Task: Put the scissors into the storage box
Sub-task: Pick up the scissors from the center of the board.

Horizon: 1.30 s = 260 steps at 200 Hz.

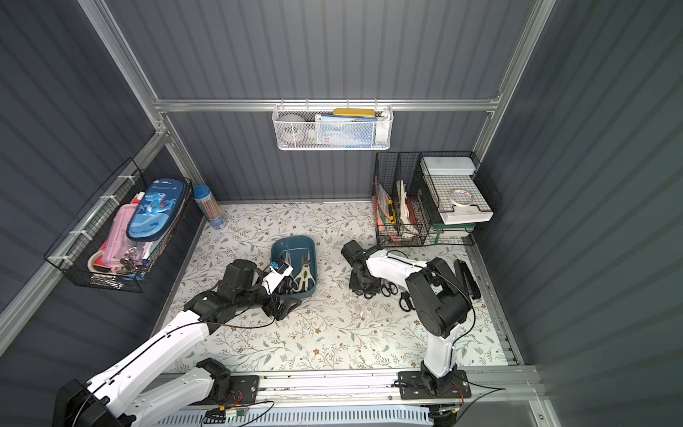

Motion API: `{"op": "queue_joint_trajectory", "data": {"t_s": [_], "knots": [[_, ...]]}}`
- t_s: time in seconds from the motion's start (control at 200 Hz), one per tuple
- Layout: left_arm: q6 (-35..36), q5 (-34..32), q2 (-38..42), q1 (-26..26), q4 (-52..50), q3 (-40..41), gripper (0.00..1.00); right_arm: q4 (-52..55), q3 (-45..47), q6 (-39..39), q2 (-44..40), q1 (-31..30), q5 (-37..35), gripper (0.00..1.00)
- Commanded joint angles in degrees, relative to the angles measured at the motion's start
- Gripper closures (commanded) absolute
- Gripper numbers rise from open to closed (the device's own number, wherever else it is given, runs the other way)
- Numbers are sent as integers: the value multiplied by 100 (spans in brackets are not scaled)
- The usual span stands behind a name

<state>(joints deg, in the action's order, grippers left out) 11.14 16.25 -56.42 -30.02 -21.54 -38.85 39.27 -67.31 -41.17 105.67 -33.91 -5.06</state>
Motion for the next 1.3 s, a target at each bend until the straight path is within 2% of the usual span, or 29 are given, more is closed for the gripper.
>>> {"op": "queue_joint_trajectory", "data": {"t_s": [0.0,0.115,0.455,0.55,0.615,0.75,0.831,0.896,1.056,1.296], "knots": [[100,-21,26,-17,-140,-154,0,19,23,-167,331,-10,-124,63],[94,-51,-16,-26,-162,-179,0,302,-90,-249,355,-38,-98,66],[71,-89,-235,-21,-241,-245,1,869,-395,-354,151,-184,-46,66],[56,-104,-306,-22,-308,-300,1,673,-289,-392,176,-192,-231,66],[61,-120,-306,-22,-322,-292,1,599,-284,-347,347,-116,-28,68],[59,-197,-282,-21,-333,-294,1,521,-331,-223,656,-63,-83,67],[72,-196,-272,-16,-309,-288,1,298,-228,-169,788,40,224,67],[73,-246,-274,-21,-320,-281,1,204,-183,-122,841,120,422,69],[70,-285,-317,-21,-375,-330,1,204,-180,65,703,138,172,87],[139,-270,65,-21,-457,-409,1,64,-212,635,297,58,-44,91]]}}
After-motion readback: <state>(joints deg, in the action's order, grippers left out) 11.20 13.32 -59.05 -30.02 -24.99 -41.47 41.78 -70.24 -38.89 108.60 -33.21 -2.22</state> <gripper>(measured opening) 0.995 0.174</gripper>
